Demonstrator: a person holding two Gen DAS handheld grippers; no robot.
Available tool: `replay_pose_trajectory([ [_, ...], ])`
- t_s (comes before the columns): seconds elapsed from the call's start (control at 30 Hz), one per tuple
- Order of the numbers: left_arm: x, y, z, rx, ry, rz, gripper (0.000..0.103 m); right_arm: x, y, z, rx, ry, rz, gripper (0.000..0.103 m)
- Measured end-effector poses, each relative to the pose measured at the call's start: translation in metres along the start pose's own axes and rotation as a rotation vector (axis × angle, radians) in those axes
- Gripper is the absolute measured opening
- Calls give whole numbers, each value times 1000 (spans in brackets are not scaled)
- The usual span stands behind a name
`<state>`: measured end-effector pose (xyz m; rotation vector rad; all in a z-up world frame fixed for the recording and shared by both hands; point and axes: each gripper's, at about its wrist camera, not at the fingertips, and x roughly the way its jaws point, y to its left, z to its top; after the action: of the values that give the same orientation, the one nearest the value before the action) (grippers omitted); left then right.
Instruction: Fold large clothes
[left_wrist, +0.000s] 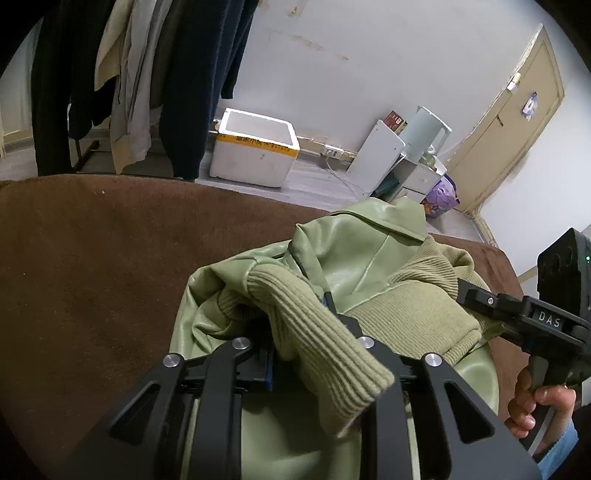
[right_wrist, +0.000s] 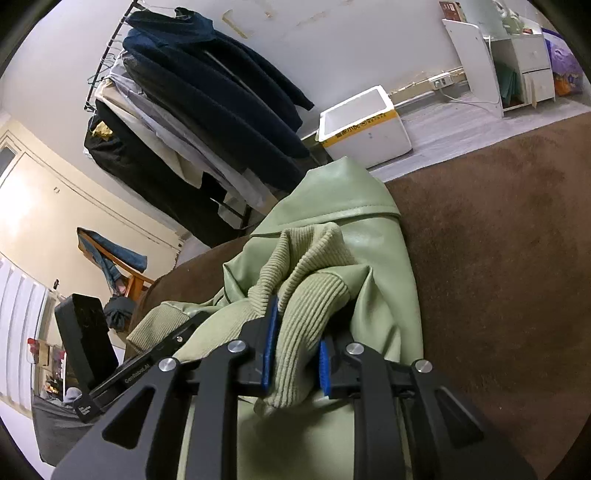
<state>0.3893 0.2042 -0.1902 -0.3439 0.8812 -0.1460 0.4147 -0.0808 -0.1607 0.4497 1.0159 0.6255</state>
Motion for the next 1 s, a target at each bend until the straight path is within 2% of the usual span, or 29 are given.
replay_pose_trajectory([
  [0.17,-6,0,1,-8,-9,-23,26,-8,3,3,-3,16,9,20],
  [0.3,-15,3,5,-43,6,-88,28,-22,0,3,32,25,29,22],
  [0.4,-21,2,6,-74,20,-133,35,-31,-3,1,71,22,47,23],
  [0.47,-24,1,7,-87,29,-150,42,-36,-2,1,89,25,61,25],
  [0.5,-26,0,8,-89,30,-155,52,-38,-2,1,94,27,63,25],
  [0.53,-28,-2,8,-86,29,-160,67,-39,0,1,94,29,64,26],
  [0.57,-31,-4,9,-76,23,-160,74,-41,2,2,91,35,62,27],
  [0.63,-43,-12,11,-35,-28,-116,98,-42,6,2,78,46,52,30],
  [0.67,-51,-16,12,-11,-64,-91,96,-43,8,2,71,53,45,31],
  [0.7,-55,-17,13,-1,-80,-93,96,-43,10,3,67,55,53,40],
  [0.73,-60,-17,16,-3,-88,-103,96,-48,14,3,52,34,70,69],
  [0.77,-63,-15,19,-13,-93,-99,96,-55,20,3,28,-8,49,83],
  [0.8,-68,-13,21,-26,-100,-98,96,-62,24,3,3,-46,31,93],
  [0.87,-73,-10,24,-35,-105,-94,96,-75,33,7,-43,-92,20,93],
  [1.0,-84,-11,23,-3,-113,-2,96,-84,43,13,-102,-110,-35,93],
])
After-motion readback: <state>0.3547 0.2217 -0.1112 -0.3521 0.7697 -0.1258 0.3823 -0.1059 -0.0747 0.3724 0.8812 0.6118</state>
